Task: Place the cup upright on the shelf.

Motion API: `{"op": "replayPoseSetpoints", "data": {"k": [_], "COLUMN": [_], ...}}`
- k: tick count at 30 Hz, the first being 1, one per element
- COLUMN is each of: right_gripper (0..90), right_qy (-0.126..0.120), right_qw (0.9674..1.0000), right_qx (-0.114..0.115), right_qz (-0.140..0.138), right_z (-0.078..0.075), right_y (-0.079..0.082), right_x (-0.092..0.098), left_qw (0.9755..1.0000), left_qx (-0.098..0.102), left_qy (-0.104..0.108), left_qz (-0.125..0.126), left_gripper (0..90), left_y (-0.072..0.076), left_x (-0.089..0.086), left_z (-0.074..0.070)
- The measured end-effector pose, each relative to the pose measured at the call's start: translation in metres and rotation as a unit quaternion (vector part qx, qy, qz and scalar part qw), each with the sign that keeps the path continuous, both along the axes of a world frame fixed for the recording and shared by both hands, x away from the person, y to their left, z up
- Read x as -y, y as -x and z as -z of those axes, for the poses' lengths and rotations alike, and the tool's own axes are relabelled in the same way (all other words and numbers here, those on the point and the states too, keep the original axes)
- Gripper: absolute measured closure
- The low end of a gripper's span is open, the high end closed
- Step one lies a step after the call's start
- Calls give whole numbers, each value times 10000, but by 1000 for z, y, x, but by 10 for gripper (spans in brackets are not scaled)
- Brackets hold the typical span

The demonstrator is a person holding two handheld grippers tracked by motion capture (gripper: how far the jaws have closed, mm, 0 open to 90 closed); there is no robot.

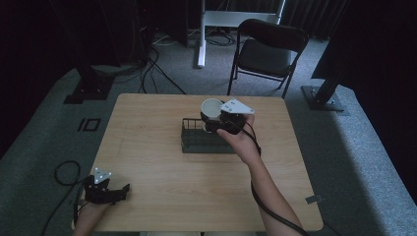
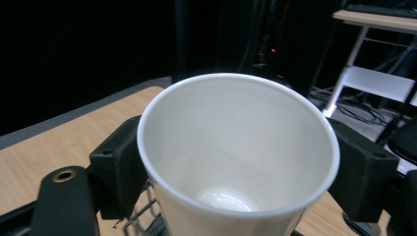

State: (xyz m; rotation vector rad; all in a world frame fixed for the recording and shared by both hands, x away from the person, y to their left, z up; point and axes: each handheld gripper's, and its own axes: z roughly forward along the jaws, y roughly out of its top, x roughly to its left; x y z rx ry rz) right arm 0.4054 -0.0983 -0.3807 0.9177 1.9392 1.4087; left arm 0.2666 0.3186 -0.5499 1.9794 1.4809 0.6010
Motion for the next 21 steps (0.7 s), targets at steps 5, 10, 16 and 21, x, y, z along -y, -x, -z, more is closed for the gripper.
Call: {"op": "replayPoseSetpoints", "data": {"k": [5, 10, 16, 21], "right_gripper": [198, 198, 198, 198], "right_qy": [47, -17, -35, -1], "right_qw": [9996, 9987, 9976, 9968], "right_qx": [-196, -365, -529, -660], "right_qz": [186, 356, 438, 443], "right_z": [6, 16, 29, 45], "right_y": [-11, -20, -26, -29], "right_x": [-3, -6, -10, -16], "left_qw": [10000, 10000, 10000, 10000], "left_qx": [5, -3, -6, -5], "left_qy": [13, 2, 0, -1], "left_qz": [-8, 1, 2, 3], "left_gripper": [9, 9, 9, 9], "left_y": [0, 0, 0, 0], "left_x": [0, 0, 0, 0], "left_z": [0, 0, 0, 0]}}
